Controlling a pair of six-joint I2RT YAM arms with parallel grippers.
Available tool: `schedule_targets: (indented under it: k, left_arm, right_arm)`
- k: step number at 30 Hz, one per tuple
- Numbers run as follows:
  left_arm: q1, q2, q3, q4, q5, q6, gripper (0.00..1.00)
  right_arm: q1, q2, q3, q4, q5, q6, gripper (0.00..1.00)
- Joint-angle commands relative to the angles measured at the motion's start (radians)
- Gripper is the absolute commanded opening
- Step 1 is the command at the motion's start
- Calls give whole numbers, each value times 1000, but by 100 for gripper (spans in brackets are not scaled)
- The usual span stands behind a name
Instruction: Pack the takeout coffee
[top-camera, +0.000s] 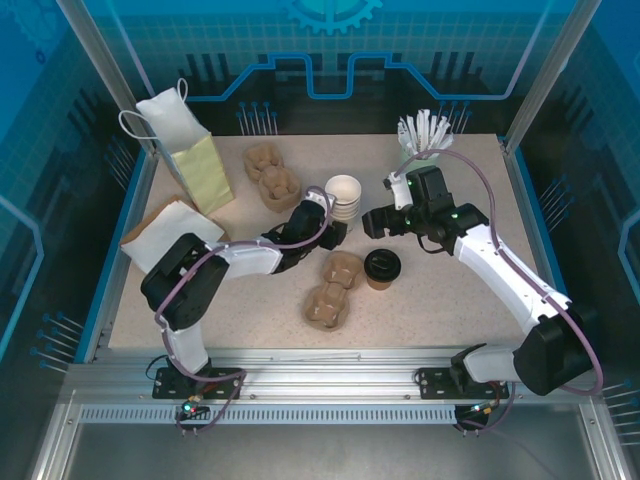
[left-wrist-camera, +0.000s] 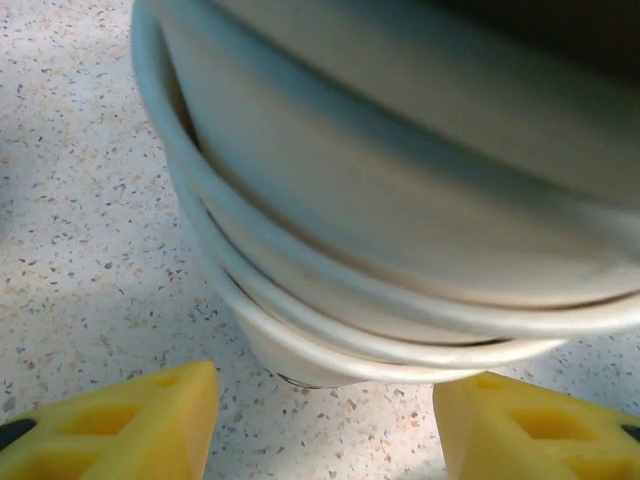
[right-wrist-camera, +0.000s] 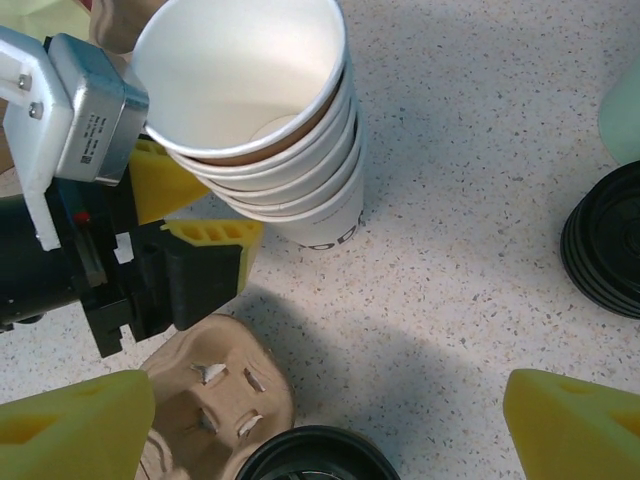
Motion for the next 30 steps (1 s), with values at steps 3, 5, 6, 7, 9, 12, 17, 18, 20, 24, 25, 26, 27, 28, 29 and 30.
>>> schedule_targets:
  k: [3, 5, 6, 7, 9, 12, 17, 18, 20, 24, 25, 26, 27, 28, 29, 30]
  left_arm:
    - [13, 32, 22, 85, -49, 37, 58]
    - [16, 41, 21, 105, -49, 48, 58]
    - [17, 47, 27, 106, -51, 51, 58]
    - [19, 55, 35, 106, -50, 56, 58]
    - [23, 68, 48, 112, -55, 59, 58]
    - [30, 89, 72, 121, -61, 64, 58]
    - [50, 140, 133, 130, -58, 67, 58]
    - [53, 152, 149, 128, -58, 68, 58]
    - [59, 178, 183, 118, -53, 69, 58]
    - [68, 201, 219, 101, -38, 62, 58]
    - [68, 195, 215, 99, -33, 63, 59]
    - [68, 182, 208, 92, -28, 64, 59]
    - [67, 166, 196, 82, -26, 62, 60]
    - [68, 141, 180, 67, -26, 60, 60]
    - [67, 102, 159, 47, -22, 56, 61]
    - [68, 69, 144, 23, -21, 51, 62]
  right_arm:
    - [-15, 3, 13, -6, -24, 15, 92]
    - [-15, 5, 17, -8, -24, 14, 92]
    - [-15, 7, 19, -10, -24, 14, 92]
    - [-15, 9, 21, -11, -26, 14, 92]
    - [-16, 12, 25, -13, -27, 16, 92]
    - [-15, 12, 30, -17, -29, 17, 92]
    - [-15, 11, 34, -25, -23, 15, 92]
    - [-15, 13, 34, -27, -23, 14, 92]
    - [-15, 11, 33, -28, -22, 14, 92]
    - [-15, 6, 28, -29, -21, 17, 92]
    - [-15, 5, 27, -30, -20, 17, 92]
    - [-15, 2, 27, -31, -20, 18, 92]
    - [-16, -1, 27, -33, -20, 18, 92]
    - [-15, -5, 27, -34, -20, 20, 92]
    - [-15, -15, 25, -35, -20, 22, 92]
    - [-13, -23, 27, -35, -20, 23, 92]
